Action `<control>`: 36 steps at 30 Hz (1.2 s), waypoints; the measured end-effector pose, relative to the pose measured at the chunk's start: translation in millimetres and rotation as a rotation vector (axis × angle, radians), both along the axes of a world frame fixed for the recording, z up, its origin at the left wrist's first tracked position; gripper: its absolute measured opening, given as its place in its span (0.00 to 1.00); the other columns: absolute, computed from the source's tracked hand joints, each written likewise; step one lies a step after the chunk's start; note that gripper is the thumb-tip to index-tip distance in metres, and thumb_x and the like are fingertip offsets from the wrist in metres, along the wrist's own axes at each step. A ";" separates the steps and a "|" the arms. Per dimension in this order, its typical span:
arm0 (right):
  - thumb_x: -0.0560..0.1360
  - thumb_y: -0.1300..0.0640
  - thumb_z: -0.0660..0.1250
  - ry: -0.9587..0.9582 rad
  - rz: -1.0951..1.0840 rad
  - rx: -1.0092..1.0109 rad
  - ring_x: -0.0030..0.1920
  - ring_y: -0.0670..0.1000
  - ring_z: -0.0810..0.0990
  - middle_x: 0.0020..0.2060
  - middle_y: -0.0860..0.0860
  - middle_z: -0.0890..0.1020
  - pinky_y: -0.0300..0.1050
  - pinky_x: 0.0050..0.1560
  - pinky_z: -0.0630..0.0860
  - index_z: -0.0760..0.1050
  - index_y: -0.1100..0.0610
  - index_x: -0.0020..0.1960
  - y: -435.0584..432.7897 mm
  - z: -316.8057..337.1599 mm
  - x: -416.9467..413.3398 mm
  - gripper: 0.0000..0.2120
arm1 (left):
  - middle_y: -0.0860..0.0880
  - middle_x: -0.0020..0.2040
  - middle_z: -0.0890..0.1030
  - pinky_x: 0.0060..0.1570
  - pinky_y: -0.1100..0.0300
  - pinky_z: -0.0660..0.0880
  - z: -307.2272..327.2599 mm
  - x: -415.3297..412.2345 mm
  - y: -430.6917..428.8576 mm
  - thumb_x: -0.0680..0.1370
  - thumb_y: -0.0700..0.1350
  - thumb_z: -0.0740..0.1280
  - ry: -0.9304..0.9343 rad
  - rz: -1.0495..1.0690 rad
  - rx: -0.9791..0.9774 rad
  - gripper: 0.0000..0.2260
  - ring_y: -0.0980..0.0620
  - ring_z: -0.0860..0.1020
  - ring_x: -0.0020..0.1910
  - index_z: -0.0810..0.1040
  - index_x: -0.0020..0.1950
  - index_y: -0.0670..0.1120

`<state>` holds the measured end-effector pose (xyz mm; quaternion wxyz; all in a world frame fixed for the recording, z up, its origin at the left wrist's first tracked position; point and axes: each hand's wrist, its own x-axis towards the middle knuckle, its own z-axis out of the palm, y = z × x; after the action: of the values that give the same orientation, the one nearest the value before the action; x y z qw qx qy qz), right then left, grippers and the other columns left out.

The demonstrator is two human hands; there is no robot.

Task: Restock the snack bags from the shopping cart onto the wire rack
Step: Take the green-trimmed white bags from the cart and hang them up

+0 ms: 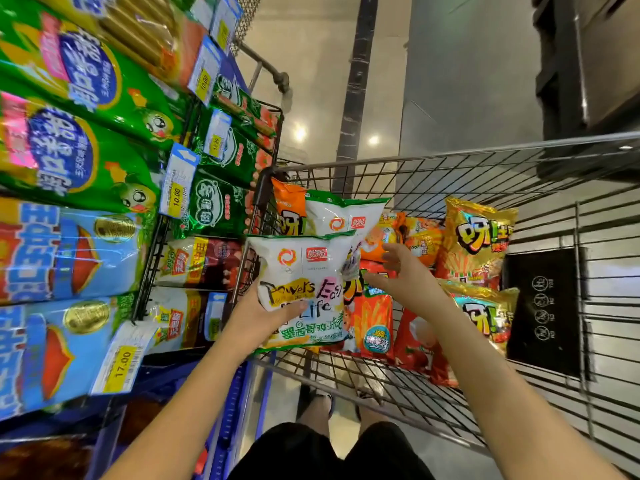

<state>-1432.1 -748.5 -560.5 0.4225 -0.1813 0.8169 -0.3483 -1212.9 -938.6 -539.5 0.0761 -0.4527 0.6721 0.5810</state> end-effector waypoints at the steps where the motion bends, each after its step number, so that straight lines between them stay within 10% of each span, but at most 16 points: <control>1: 0.74 0.44 0.76 -0.039 0.001 0.002 0.71 0.51 0.73 0.73 0.50 0.71 0.48 0.63 0.75 0.59 0.51 0.80 -5.2 -5.4 -2.1 0.42 | 0.61 0.56 0.86 0.58 0.59 0.78 0.8 0.6 -1.5 0.72 0.48 0.81 -0.009 0.011 0.010 0.26 0.63 0.83 0.55 0.77 0.68 0.56; 6: 0.68 0.42 0.80 -0.153 0.000 -0.014 0.74 0.52 0.68 0.77 0.49 0.66 0.53 0.68 0.74 0.54 0.51 0.82 -31.9 -37.1 -12.7 0.53 | 0.68 0.46 0.85 0.48 0.67 0.77 2.3 -0.3 -4.3 0.75 0.45 0.77 -0.021 0.065 0.027 0.15 0.69 0.83 0.46 0.79 0.57 0.59; 11: 0.69 0.50 0.81 -0.188 -0.023 -0.127 0.64 0.46 0.75 0.64 0.46 0.77 0.45 0.63 0.74 0.67 0.53 0.69 -52.2 -66.1 -18.0 0.34 | 0.65 0.50 0.86 0.53 0.63 0.79 -2.2 2.0 -9.5 0.73 0.48 0.78 0.004 0.138 0.074 0.17 0.65 0.84 0.50 0.78 0.58 0.61; 18: 0.72 0.51 0.80 -0.290 -0.092 -0.154 0.56 0.40 0.76 0.52 0.35 0.73 0.33 0.57 0.72 0.61 0.51 0.70 -64.5 -83.7 -18.6 0.36 | 0.59 0.53 0.87 0.53 0.56 0.81 -1.6 7.2 -10.5 0.67 0.53 0.77 0.032 0.196 0.107 0.22 0.57 0.85 0.54 0.79 0.60 0.60; 24: 0.63 0.36 0.82 -0.367 -0.223 -0.204 0.68 0.53 0.76 0.76 0.46 0.66 0.55 0.73 0.69 0.45 0.49 0.84 -42.1 -62.8 -12.9 0.64 | 0.56 0.55 0.87 0.60 0.48 0.80 17.1 1.1 -9.2 0.68 0.56 0.79 0.056 0.219 0.119 0.25 0.54 0.85 0.55 0.80 0.63 0.58; 29: 0.69 0.44 0.81 -0.308 -0.245 -0.205 0.56 0.41 0.80 0.56 0.37 0.81 0.37 0.55 0.77 0.69 0.41 0.66 6.2 -13.0 -16.2 0.31 | 0.57 0.57 0.86 0.64 0.46 0.78 46.7 -12.7 -6.4 0.61 0.65 0.81 0.069 0.160 0.098 0.34 0.54 0.84 0.58 0.80 0.65 0.58; 36: 0.68 0.40 0.78 -0.229 -0.324 -0.236 0.57 0.38 0.79 0.57 0.37 0.82 0.48 0.64 0.72 0.70 0.41 0.70 66.2 71.4 -20.1 0.33 | 0.63 0.53 0.86 0.54 0.60 0.73 105.3 -40.6 -0.4 0.66 0.64 0.78 0.088 0.065 0.103 0.23 0.61 0.80 0.57 0.83 0.59 0.59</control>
<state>-1452.2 -682.3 -489.1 0.4269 -0.0554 0.7358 -0.5228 -1253.6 -939.0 -434.2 0.0508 -0.4439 0.6291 0.6361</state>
